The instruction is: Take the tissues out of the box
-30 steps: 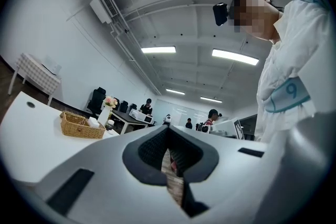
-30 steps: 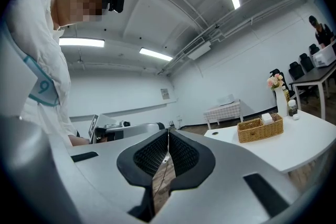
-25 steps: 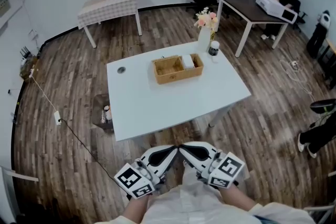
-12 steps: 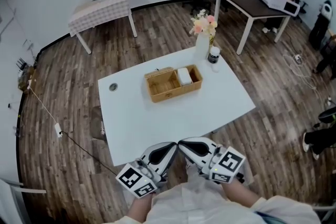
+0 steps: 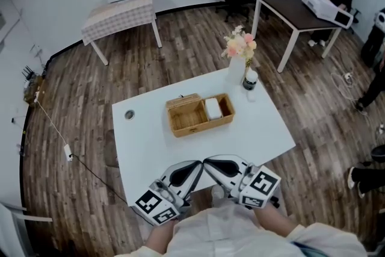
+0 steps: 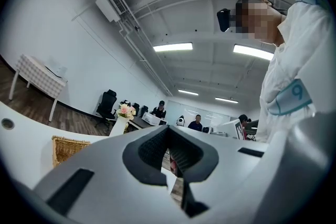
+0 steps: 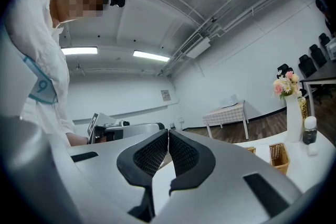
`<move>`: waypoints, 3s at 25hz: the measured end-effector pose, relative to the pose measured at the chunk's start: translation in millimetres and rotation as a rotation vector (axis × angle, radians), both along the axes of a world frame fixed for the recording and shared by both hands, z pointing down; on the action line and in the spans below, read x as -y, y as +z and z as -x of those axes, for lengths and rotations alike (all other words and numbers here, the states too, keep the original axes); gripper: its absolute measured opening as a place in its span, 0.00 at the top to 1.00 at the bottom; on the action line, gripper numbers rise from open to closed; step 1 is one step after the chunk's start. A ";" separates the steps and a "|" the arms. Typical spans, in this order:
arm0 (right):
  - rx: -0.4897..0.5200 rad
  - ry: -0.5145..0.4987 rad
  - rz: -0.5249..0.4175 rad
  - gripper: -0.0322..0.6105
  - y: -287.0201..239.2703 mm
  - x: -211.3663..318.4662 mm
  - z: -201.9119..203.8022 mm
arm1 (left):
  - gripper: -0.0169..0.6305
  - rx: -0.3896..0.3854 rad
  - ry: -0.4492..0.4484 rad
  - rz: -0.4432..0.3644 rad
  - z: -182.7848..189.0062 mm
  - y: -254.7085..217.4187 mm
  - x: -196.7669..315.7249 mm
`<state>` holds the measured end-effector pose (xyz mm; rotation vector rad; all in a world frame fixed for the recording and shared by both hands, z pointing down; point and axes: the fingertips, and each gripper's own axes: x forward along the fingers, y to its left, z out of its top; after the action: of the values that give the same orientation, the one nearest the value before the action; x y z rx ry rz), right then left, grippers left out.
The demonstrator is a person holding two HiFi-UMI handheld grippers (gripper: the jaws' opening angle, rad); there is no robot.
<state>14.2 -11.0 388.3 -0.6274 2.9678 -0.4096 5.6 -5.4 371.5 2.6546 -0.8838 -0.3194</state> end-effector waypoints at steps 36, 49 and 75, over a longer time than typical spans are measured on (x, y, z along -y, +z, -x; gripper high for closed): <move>-0.065 0.075 -0.005 0.90 1.5 121.5 4.3 | 0.98 -0.015 0.009 0.018 19.2 5.6 105.5; -0.159 0.196 0.003 0.89 23.3 148.0 -11.6 | 0.98 -0.022 0.028 0.031 27.7 9.3 98.6; -0.306 0.306 0.095 0.67 89.9 186.2 -17.4 | 0.98 -0.010 0.066 0.068 33.5 25.1 102.3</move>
<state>31.6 -197.2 478.2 -1.2371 3.0629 -0.4648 -28.0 -107.7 396.6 2.6109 -0.7879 -0.2813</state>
